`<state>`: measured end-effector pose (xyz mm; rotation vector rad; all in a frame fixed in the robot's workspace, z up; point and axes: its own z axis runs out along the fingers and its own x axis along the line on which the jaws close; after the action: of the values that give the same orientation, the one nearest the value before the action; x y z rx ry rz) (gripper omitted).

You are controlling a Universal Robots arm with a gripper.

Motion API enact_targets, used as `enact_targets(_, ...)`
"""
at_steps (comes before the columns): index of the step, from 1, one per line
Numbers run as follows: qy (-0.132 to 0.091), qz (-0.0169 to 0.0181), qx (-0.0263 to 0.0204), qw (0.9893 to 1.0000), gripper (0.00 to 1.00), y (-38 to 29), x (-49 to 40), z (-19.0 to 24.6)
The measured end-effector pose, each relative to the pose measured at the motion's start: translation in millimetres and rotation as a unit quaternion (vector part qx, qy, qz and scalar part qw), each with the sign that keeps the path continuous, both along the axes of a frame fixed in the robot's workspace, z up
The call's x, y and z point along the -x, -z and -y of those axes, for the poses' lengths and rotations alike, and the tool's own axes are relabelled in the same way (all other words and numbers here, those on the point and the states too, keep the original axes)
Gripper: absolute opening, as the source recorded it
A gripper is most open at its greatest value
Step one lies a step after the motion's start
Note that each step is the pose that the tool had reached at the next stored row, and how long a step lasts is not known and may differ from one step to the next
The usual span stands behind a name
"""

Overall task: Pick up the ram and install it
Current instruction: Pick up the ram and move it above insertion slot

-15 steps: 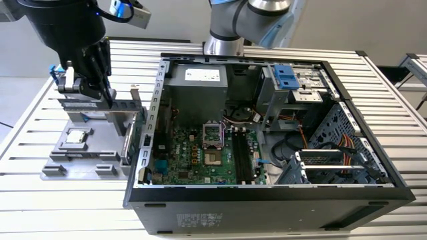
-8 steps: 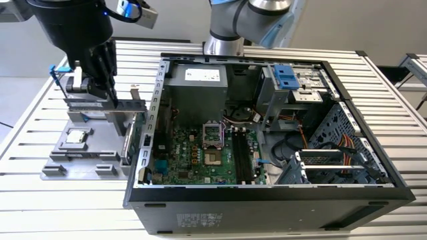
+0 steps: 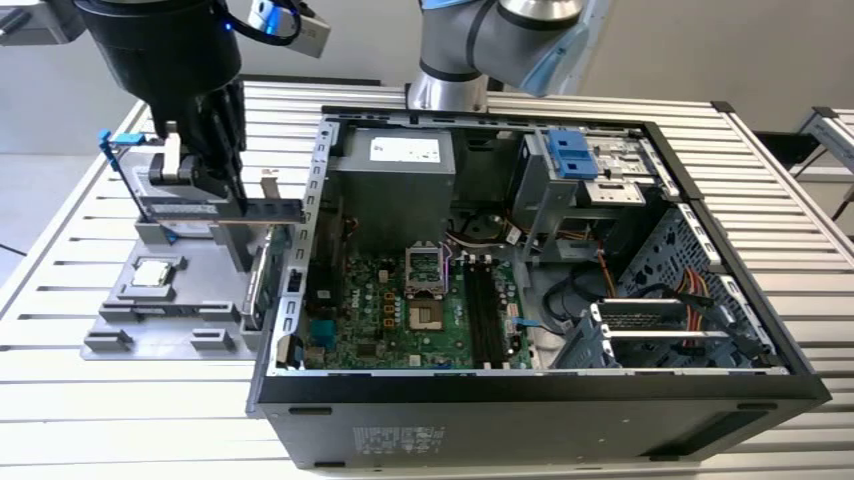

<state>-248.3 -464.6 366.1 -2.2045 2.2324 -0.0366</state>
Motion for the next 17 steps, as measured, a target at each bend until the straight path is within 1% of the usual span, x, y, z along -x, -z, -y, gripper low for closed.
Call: enact_targets(17,0.0,0.0,0.0,1.0,0.0,0.0,-19.0,-1.3)
